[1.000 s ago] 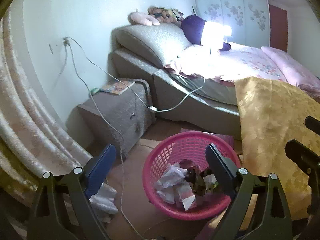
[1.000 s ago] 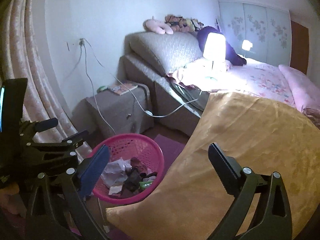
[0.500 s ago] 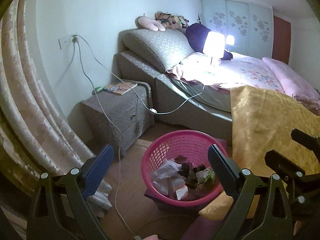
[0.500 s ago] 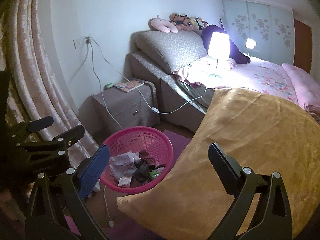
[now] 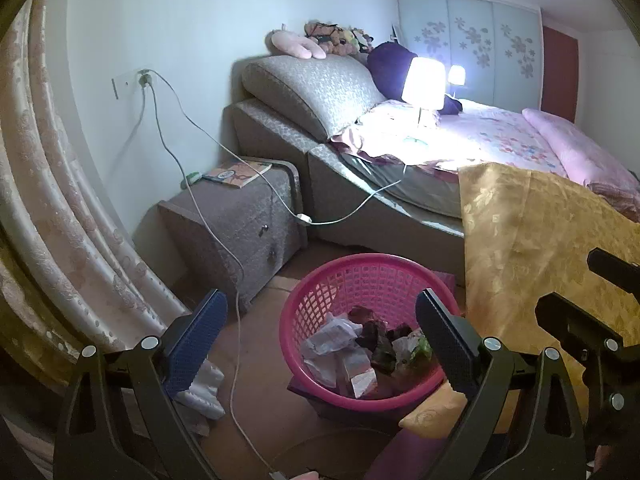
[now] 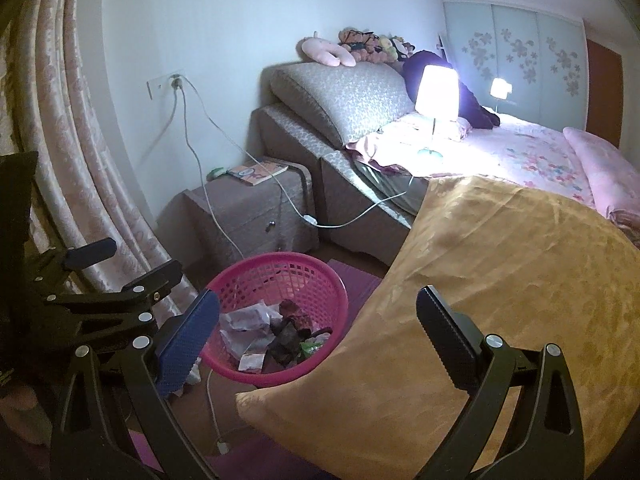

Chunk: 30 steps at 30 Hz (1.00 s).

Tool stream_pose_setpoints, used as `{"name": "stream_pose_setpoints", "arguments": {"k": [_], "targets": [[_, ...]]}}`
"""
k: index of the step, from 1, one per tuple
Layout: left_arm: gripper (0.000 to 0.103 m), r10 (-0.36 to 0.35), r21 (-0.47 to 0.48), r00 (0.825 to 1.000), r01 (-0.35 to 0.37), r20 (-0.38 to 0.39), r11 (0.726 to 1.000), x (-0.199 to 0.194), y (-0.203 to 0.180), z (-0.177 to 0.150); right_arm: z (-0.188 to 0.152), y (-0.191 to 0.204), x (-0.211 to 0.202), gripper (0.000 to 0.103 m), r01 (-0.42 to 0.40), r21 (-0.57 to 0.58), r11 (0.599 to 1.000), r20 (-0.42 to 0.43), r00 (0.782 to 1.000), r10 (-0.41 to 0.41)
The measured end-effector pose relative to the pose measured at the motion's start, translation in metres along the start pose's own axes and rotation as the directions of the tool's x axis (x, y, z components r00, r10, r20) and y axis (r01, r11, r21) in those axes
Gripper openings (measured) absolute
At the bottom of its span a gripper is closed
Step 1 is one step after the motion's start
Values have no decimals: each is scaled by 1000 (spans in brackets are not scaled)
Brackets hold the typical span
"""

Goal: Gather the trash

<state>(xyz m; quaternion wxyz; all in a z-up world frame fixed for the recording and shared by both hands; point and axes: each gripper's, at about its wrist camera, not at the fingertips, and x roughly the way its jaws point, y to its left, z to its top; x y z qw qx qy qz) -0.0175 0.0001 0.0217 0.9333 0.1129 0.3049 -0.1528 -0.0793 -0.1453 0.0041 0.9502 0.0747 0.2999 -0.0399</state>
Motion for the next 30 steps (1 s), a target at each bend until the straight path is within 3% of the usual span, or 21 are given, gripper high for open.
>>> {"name": "stream_pose_setpoints", "arguments": {"k": [30], "targets": [[92, 0, -3, 1000, 0, -6, 1000, 2, -3, -3, -1, 0, 4, 96, -15, 5, 1000, -28, 999, 16]]}}
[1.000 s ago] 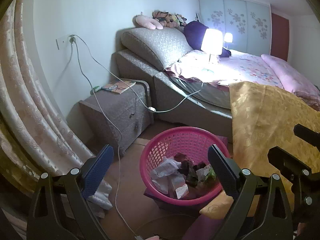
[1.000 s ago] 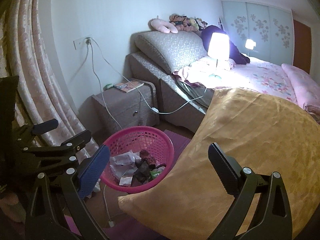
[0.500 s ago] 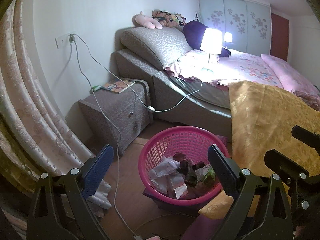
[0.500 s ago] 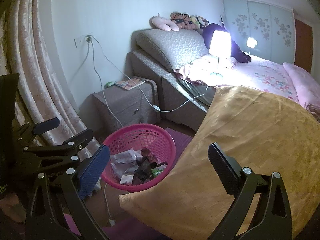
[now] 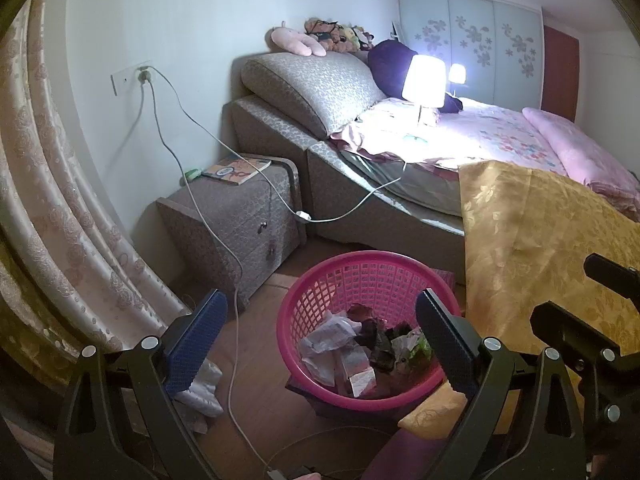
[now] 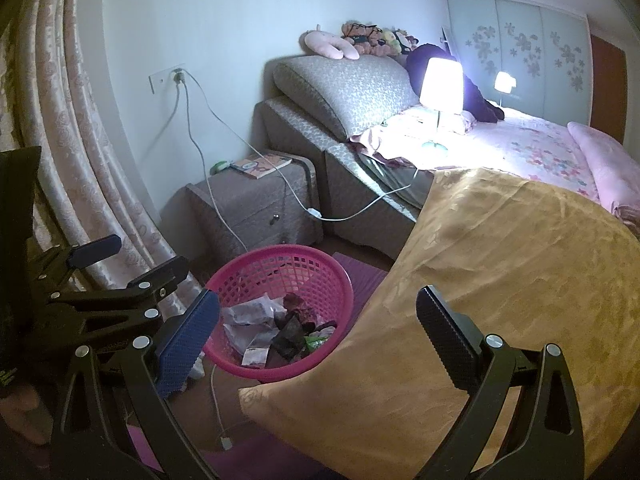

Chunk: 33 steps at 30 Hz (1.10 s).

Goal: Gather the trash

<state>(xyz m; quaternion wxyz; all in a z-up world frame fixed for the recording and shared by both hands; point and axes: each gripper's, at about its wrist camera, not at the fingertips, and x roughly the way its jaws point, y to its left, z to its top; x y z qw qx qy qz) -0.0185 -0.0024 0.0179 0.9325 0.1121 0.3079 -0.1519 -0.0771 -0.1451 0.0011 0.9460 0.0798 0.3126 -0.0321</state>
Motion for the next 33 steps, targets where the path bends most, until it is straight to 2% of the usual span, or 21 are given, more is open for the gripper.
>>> {"name": "stream_pose_setpoints", "arguments": {"k": [33], "targets": [[92, -13, -12, 1000, 13, -14, 1000, 2, -7, -5, -3, 6, 0, 96, -5, 1, 1000, -6, 1000, 5]]}}
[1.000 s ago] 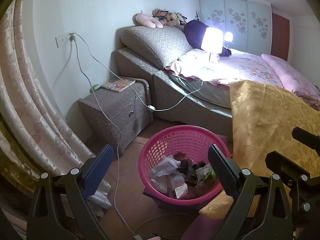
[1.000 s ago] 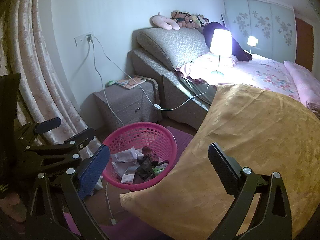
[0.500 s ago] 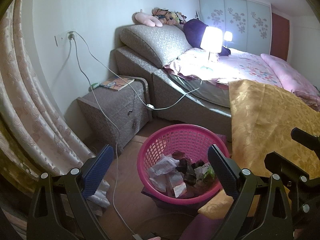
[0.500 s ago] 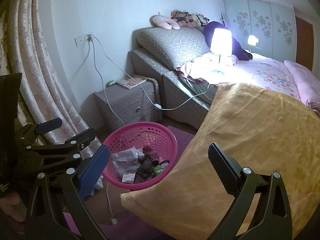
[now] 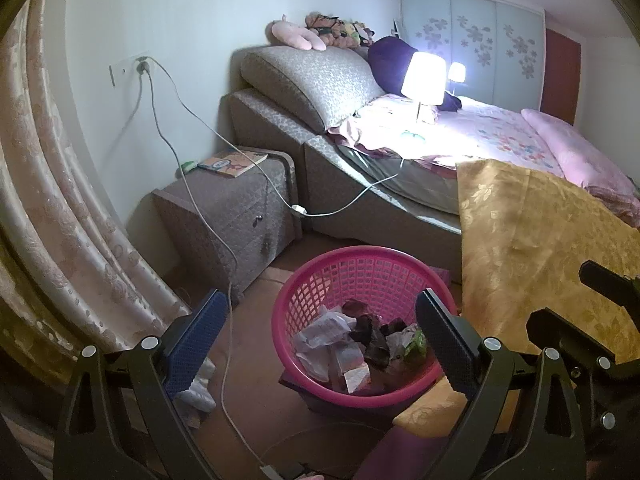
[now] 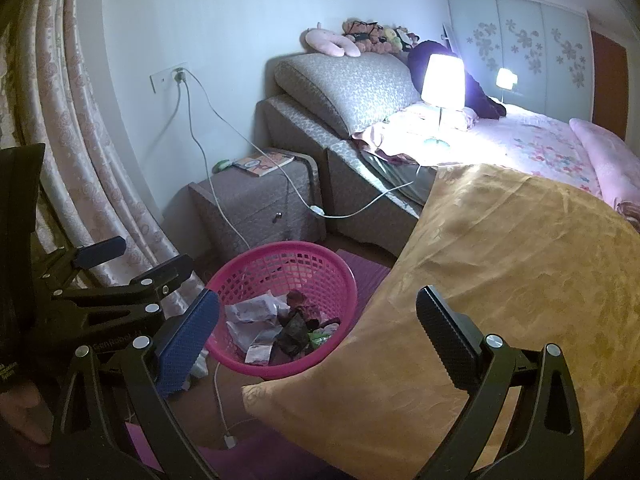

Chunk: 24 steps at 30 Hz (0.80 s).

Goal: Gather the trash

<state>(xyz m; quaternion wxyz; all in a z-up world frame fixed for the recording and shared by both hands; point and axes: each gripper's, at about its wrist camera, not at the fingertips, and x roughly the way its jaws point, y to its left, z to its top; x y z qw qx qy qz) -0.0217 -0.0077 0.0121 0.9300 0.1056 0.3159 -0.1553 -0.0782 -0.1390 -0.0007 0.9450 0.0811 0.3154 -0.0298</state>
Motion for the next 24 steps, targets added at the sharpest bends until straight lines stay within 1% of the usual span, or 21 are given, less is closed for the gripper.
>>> {"name": "stream_pose_setpoints", "arguments": {"k": [13, 17, 20, 24], "targets": [[92, -9, -6, 1000, 9, -2, 1000, -1, 2, -1, 0, -1, 1, 96, -1, 2, 1000, -2, 1000, 1], [92, -9, -9, 1000, 10, 15, 1000, -5, 1, -4, -3, 1, 1, 96, -2, 6, 1000, -4, 1000, 2], [92, -12, -12, 1000, 12, 11, 1000, -6, 1, -4, -6, 4, 1, 96, -5, 20, 1000, -7, 1000, 5], [92, -14, -2, 1000, 14, 6, 1000, -8, -5, -4, -6, -6, -4, 96, 2, 56, 998, 10, 1000, -2]]}}
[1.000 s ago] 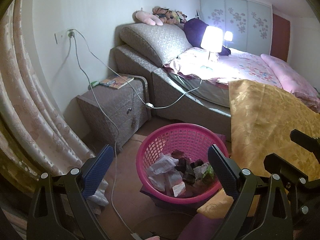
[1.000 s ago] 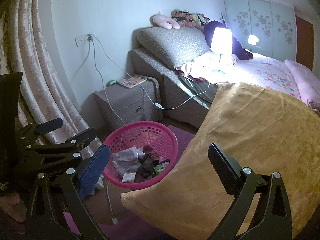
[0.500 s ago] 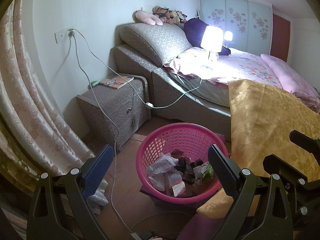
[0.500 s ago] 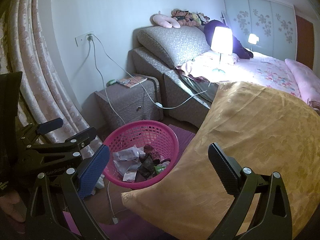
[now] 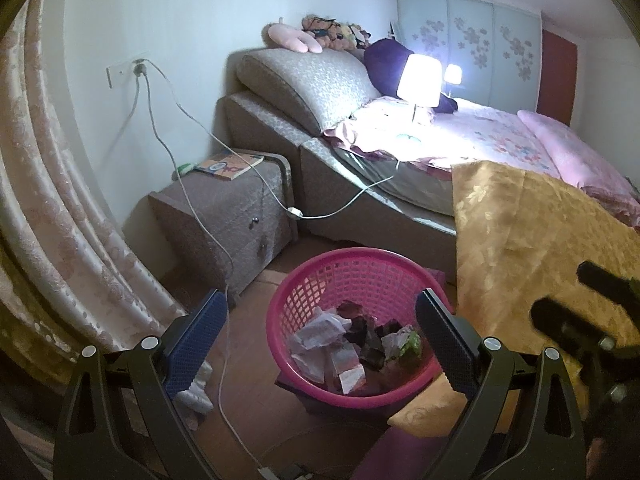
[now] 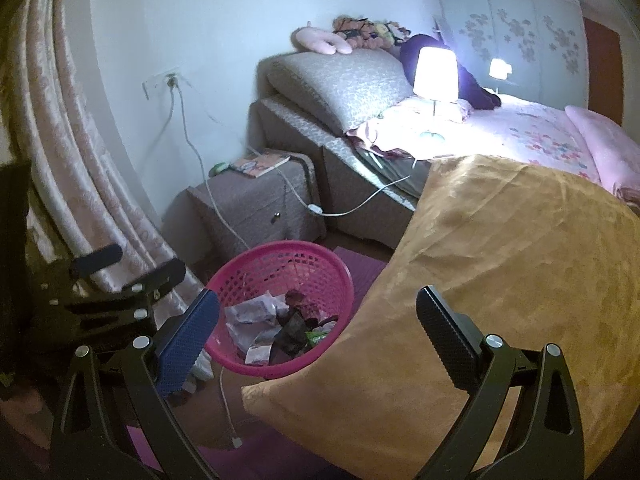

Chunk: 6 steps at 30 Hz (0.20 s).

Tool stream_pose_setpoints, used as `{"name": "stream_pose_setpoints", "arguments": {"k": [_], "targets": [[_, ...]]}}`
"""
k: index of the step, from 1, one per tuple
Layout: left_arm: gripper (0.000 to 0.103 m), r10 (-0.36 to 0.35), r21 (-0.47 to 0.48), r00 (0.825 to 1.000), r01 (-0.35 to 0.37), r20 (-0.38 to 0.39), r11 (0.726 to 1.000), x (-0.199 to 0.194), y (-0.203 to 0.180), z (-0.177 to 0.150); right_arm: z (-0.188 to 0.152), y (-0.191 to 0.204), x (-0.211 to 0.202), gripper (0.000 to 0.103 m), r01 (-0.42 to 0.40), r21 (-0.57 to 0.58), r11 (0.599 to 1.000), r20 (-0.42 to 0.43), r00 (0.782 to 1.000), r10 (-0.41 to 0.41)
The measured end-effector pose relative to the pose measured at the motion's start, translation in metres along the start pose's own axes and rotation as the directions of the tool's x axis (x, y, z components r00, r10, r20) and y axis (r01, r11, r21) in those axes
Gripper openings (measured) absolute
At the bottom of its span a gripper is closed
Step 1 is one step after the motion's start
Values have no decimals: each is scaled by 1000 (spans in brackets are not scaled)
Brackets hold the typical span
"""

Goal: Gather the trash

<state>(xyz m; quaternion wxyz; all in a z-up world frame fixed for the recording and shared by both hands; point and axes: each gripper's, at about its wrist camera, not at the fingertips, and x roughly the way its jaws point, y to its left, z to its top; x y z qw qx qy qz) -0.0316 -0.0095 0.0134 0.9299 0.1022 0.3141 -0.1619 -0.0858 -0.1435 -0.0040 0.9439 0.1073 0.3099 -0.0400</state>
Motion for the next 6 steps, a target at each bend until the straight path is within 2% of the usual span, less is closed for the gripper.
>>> {"name": "stream_pose_setpoints", "arguments": {"k": [6], "targets": [[92, -29, 34, 999, 28, 19, 999, -5, -27, -1, 7, -36, -34, 96, 65, 76, 995, 76, 995, -71]]}}
